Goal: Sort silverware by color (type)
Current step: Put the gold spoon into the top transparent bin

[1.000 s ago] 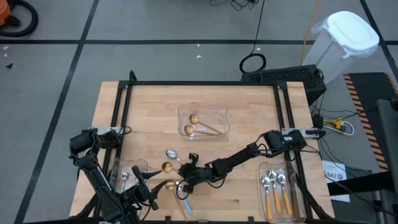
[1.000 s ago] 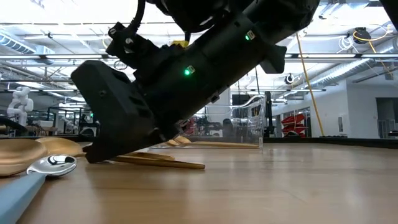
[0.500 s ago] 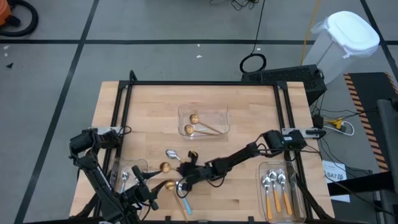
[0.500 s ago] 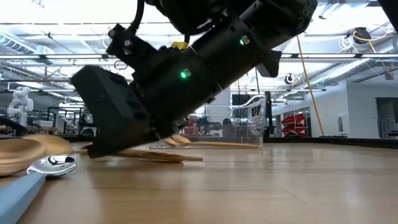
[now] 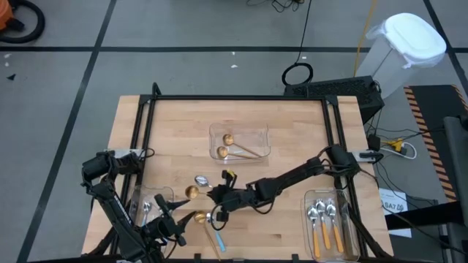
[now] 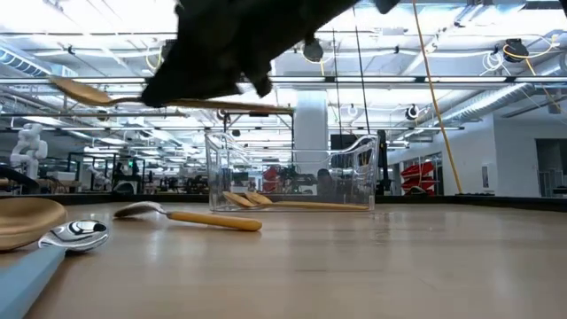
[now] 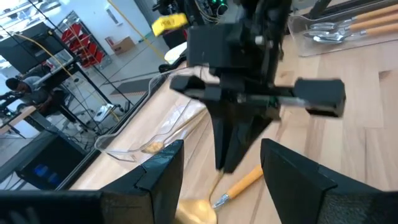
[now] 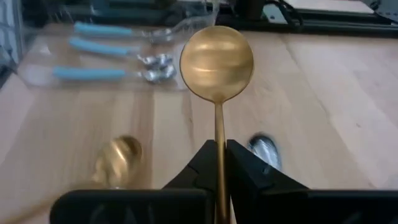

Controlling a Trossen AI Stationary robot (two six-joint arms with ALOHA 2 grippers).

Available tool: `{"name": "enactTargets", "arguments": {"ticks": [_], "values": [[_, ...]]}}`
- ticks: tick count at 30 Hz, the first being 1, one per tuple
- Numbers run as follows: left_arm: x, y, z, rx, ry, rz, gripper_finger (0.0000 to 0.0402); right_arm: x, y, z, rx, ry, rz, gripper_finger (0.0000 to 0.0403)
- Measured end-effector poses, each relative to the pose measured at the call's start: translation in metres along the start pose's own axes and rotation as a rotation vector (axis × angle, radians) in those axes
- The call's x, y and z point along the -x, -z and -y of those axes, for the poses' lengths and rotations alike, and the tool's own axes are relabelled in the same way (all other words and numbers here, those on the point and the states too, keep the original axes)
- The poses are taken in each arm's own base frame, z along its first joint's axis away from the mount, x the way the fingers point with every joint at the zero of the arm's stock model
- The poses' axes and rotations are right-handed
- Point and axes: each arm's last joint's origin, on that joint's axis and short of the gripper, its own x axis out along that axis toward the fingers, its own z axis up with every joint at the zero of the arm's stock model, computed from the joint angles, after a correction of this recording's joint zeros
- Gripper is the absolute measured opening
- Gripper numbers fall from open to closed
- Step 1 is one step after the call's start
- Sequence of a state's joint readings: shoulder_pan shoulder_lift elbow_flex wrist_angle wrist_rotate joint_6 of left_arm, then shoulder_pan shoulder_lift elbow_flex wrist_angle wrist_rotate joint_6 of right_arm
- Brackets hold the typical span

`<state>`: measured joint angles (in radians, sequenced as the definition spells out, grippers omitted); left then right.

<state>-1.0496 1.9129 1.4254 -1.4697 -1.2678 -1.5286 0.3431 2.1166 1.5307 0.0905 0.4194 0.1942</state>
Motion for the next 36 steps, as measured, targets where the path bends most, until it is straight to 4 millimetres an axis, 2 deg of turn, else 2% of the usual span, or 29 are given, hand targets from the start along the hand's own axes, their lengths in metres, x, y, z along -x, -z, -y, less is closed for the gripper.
{"name": "enactTargets", "arguments": {"ticks": [4, 10, 18, 22, 27, 36], "values": [[0.000, -0.001, -0.002, -0.026, -0.009, -0.002, 0.0211, 0.015, -0.008, 0.005, 0.058, 0.011, -0.055, 0.0014], [-0.003, -0.010, -0.008, -0.042, -0.030, 0.004, 0.0211, 0.051, -0.029, 0.018, 0.140, 0.052, -0.101, 0.0014], [-0.017, -0.020, -0.018, -0.112, -0.076, 0.017, 0.0211, 0.098, -0.054, 0.042, 0.239, 0.108, -0.139, 0.0014], [-0.029, -0.025, -0.022, -0.148, -0.108, 0.002, 0.0211, 0.112, -0.061, 0.060, 0.291, 0.126, -0.177, 0.0014], [-0.045, -0.030, -0.027, -0.187, -0.152, -0.027, 0.0211, 0.120, -0.067, 0.091, 0.336, 0.170, -0.228, 0.0014], [-0.061, -0.033, -0.033, -0.237, -0.194, -0.069, 0.0211, 0.101, -0.068, 0.155, 0.285, 0.056, -0.251, 0.0013]]}}
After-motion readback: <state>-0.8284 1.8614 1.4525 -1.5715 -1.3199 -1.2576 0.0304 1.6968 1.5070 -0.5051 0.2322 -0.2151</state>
